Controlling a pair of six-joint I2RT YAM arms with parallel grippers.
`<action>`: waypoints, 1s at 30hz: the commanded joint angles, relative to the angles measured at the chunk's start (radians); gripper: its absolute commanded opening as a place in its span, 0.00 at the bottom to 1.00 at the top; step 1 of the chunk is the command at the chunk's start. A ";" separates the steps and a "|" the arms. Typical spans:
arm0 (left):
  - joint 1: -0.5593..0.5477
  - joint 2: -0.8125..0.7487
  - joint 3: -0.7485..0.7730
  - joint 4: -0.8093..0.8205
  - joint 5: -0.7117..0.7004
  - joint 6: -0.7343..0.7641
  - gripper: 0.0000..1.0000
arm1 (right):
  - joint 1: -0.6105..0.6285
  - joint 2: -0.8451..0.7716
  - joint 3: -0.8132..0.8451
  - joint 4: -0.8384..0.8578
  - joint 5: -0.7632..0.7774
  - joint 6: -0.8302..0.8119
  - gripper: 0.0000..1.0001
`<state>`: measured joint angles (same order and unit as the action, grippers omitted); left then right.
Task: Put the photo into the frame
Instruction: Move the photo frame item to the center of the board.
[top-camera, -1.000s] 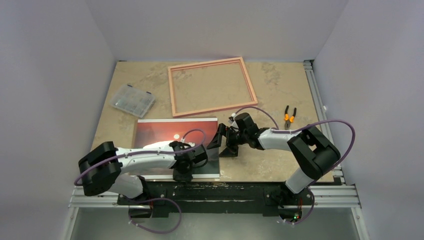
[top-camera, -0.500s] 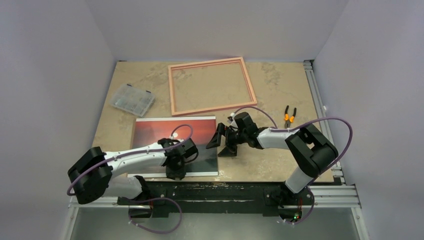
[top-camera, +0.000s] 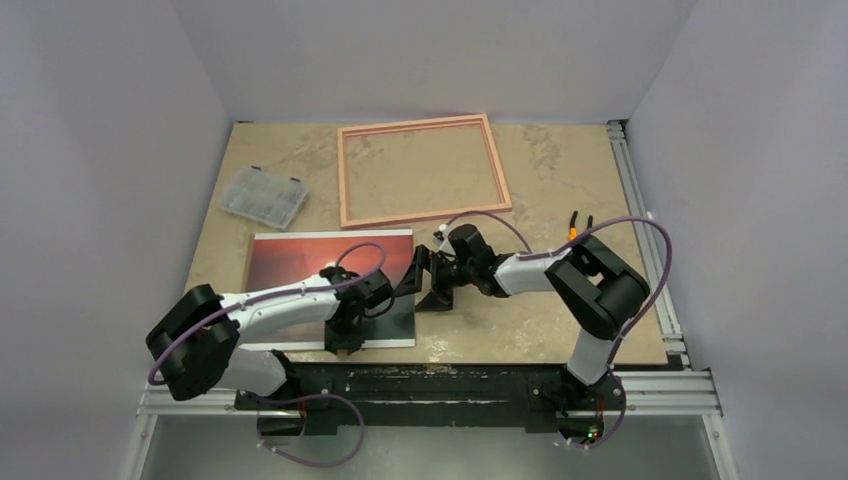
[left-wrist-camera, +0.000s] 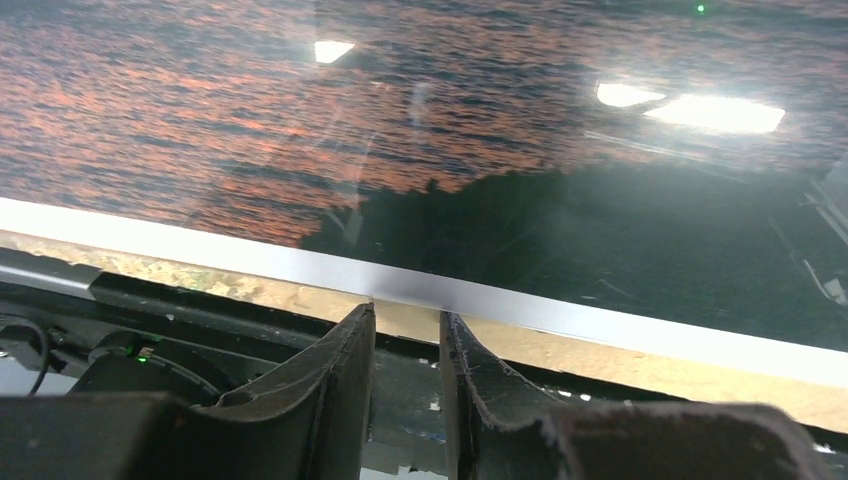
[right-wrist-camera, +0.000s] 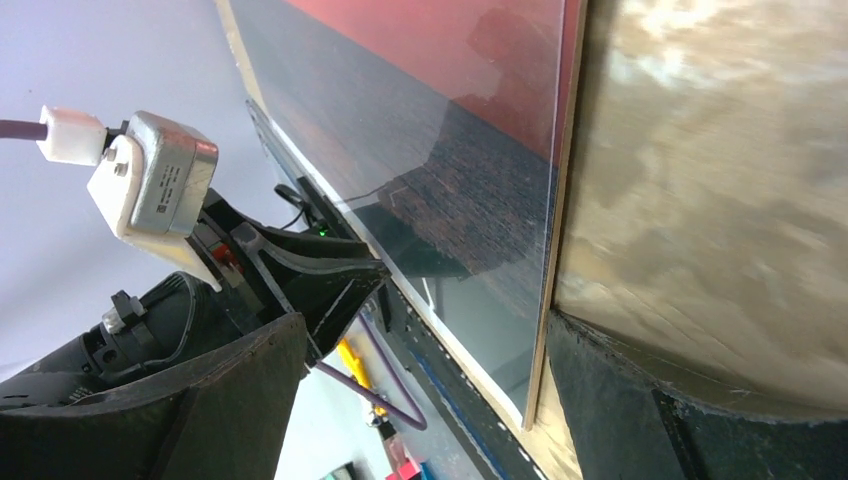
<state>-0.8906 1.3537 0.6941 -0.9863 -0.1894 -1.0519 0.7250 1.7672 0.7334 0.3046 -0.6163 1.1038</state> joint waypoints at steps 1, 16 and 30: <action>0.027 0.002 0.035 0.050 -0.094 0.013 0.30 | 0.079 0.148 -0.012 -0.103 0.141 -0.007 0.91; 0.041 -0.151 0.047 0.029 -0.064 0.049 0.44 | 0.147 0.209 0.159 -0.170 0.171 -0.016 0.90; 0.041 -0.583 0.154 0.230 0.129 0.243 0.80 | -0.121 -0.017 0.176 -0.451 0.306 -0.233 0.98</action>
<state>-0.8574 0.8227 0.7860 -0.8658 -0.1455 -0.8948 0.7059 1.7611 0.9142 0.0238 -0.4271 0.9936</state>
